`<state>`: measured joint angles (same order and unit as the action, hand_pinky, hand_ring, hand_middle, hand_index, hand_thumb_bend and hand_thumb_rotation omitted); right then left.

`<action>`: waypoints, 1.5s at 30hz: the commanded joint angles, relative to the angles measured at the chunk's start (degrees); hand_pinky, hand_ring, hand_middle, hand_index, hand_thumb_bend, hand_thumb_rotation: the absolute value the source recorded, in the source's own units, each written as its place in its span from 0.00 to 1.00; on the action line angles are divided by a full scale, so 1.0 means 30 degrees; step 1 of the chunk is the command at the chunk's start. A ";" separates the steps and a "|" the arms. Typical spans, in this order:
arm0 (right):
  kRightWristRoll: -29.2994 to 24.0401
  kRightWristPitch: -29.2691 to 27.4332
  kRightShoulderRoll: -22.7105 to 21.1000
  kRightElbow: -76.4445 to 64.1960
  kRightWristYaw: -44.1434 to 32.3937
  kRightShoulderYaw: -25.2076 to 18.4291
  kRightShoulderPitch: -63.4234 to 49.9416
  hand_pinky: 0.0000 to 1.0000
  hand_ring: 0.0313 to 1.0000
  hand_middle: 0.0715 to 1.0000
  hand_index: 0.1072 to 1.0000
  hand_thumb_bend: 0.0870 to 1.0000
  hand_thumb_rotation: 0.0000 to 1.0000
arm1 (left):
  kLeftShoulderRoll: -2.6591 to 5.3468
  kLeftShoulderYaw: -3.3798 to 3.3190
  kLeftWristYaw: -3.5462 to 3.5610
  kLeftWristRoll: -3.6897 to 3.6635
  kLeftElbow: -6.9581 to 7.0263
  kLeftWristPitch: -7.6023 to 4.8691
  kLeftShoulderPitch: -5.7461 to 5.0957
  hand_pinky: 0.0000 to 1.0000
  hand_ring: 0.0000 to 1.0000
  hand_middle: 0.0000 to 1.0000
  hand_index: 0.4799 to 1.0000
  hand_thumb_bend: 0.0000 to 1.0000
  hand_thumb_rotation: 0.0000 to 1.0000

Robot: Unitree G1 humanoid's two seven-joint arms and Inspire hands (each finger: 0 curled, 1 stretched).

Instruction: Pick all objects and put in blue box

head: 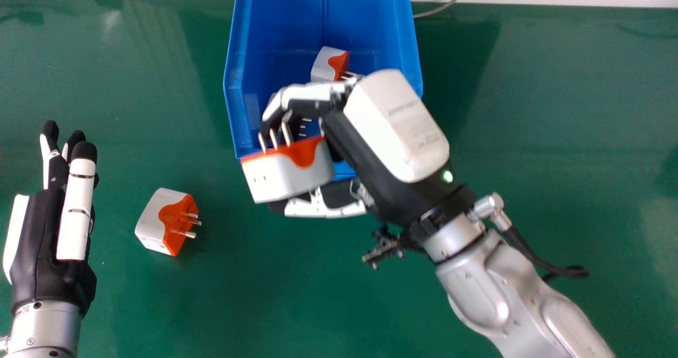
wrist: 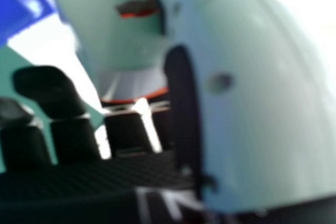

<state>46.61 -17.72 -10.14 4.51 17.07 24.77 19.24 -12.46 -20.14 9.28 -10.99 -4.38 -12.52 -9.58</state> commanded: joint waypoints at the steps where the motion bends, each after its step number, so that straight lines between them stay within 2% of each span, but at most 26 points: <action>1: 0.0121 0.0654 0.0739 0.0142 0.0328 -0.0581 0.2133 0.09 0.11 0.37 0.45 0.46 0.00 | -0.0273 -0.0059 -0.0039 0.0221 0.0052 -0.0464 0.0171 1.00 1.00 1.00 0.99 0.46 0.92; 2: 0.0130 0.0838 0.0894 0.0540 0.0423 -0.0661 0.2731 0.08 0.11 0.37 0.45 0.46 0.00 | -0.0261 -0.0057 -0.0042 0.0197 0.0071 -0.0392 0.0174 1.00 1.00 1.00 0.99 0.47 0.92; 4: 0.0456 0.1172 0.1106 0.1581 0.0961 -0.0749 0.4032 0.08 0.10 0.35 0.44 0.46 0.00 | -0.0254 -0.0022 -0.0081 0.0313 0.0122 -0.0416 0.0137 1.00 1.00 1.00 0.99 0.47 0.92; 6: 0.0589 0.1466 0.1299 0.3005 0.1332 -0.0804 0.5393 0.09 0.11 0.34 0.44 0.46 0.00 | -0.0201 -0.0055 -0.0007 0.0202 0.0008 -0.0492 0.0167 1.00 1.00 1.00 0.99 0.47 0.92; 8: 0.0782 0.1588 0.1498 0.5122 0.2245 -0.0735 0.6888 0.09 0.11 0.33 0.44 0.46 0.00 | -0.0064 -0.0104 0.0074 -0.0046 -0.0112 -0.0612 0.0254 1.00 1.00 1.00 0.98 0.48 0.91; 9: 0.0783 0.1683 0.1615 0.6121 0.2532 -0.0699 0.7560 0.09 0.11 0.38 0.43 0.46 0.00 | -0.0078 -0.0086 0.0043 0.0033 -0.0143 -0.0653 0.0258 1.00 1.00 1.00 0.97 0.47 0.89; 12: 0.0790 0.1921 0.1958 0.9173 0.3307 -0.0554 0.9455 0.08 0.10 0.36 0.43 0.46 0.00 | -0.0114 -0.0015 -0.0057 0.0244 -0.0093 -0.0622 0.0225 1.00 1.00 1.00 0.98 0.49 0.91; 15: 0.0501 0.2030 0.2287 1.2413 0.3310 -0.0398 1.1349 0.09 0.12 0.34 0.43 0.46 0.00 | -0.0063 0.0005 -0.0021 0.0178 -0.0059 -0.0657 0.0213 1.00 1.00 1.00 0.99 0.49 0.91; 19: -0.0020 0.2424 0.2702 1.5963 0.2463 -0.0194 1.3374 0.16 0.20 0.35 0.46 0.46 0.00 | -0.0050 0.0010 0.0009 0.0236 -0.0234 -0.0903 0.0250 1.00 1.00 1.00 1.00 0.51 0.90; 21: -0.0070 0.2721 0.2907 1.7402 0.2413 0.0015 1.4177 0.21 0.26 0.37 0.47 0.46 0.00 | 0.0029 0.0014 0.0013 0.0178 -0.0145 -0.0934 0.0197 1.00 1.00 1.00 1.00 0.50 0.90; 24: -0.0007 0.3404 0.3250 1.9113 0.2423 0.0359 1.5114 0.22 0.30 0.39 0.47 0.46 0.00 | 0.0168 0.0024 -0.0065 0.0130 -0.0043 -0.0968 0.0179 1.00 1.00 1.00 1.00 0.48 0.90; 27: -0.0089 0.3557 0.3397 2.0280 0.2306 0.0598 1.5672 0.24 0.32 0.40 0.46 0.47 0.00 | 0.0186 0.0098 -0.0131 0.0235 0.0193 -0.0832 0.0054 1.00 1.00 1.00 1.00 0.46 0.92; 29: -0.0142 0.3671 0.3449 2.0887 0.2169 0.0739 1.5979 0.27 0.37 0.42 0.45 0.47 0.00 | 0.0202 0.0153 -0.0266 0.0382 0.0365 -0.0774 -0.0064 1.00 1.00 1.00 0.99 0.45 0.93; 32: -0.0144 0.3759 0.3468 2.1522 0.2021 0.0935 1.6337 0.29 0.40 0.43 0.44 0.47 0.00 | 0.0270 0.0208 -0.0377 0.0400 0.0430 -0.0893 -0.0153 1.00 1.00 1.00 0.99 0.46 0.93; 34: -0.0068 0.3870 0.3425 2.1787 0.1764 0.1131 1.6519 0.29 0.43 0.44 0.43 0.47 0.00 | 0.0342 0.0261 -0.0478 0.0381 0.0725 -0.0668 -0.0255 1.00 1.00 1.00 0.98 0.46 0.92; 39: -0.0242 0.4305 0.3485 2.2176 0.1130 0.1365 1.6659 0.27 0.38 0.48 0.48 0.46 0.00 | 0.0443 0.0377 -0.0636 0.0436 0.1232 -0.0436 -0.0483 1.00 1.00 1.00 0.99 0.46 0.91; 43: -0.0590 0.4522 0.3479 2.2292 0.0834 0.1288 1.6460 0.29 0.37 0.48 0.48 0.46 0.00 | 0.0381 0.0464 -0.0646 0.0536 0.1126 -0.0567 -0.0454 1.00 1.00 1.00 0.99 0.46 0.92; 45: -0.0692 0.4697 0.3449 2.2314 0.0925 0.1385 1.6341 0.30 0.37 0.47 0.50 0.46 0.00 | 0.0374 0.0524 -0.0730 0.0618 0.1243 -0.0367 -0.0451 1.00 1.00 1.00 1.00 0.45 0.93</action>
<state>45.26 -4.02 0.13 72.01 19.28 29.02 66.43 -11.24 -18.62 7.38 -9.33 -2.00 -13.48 -10.90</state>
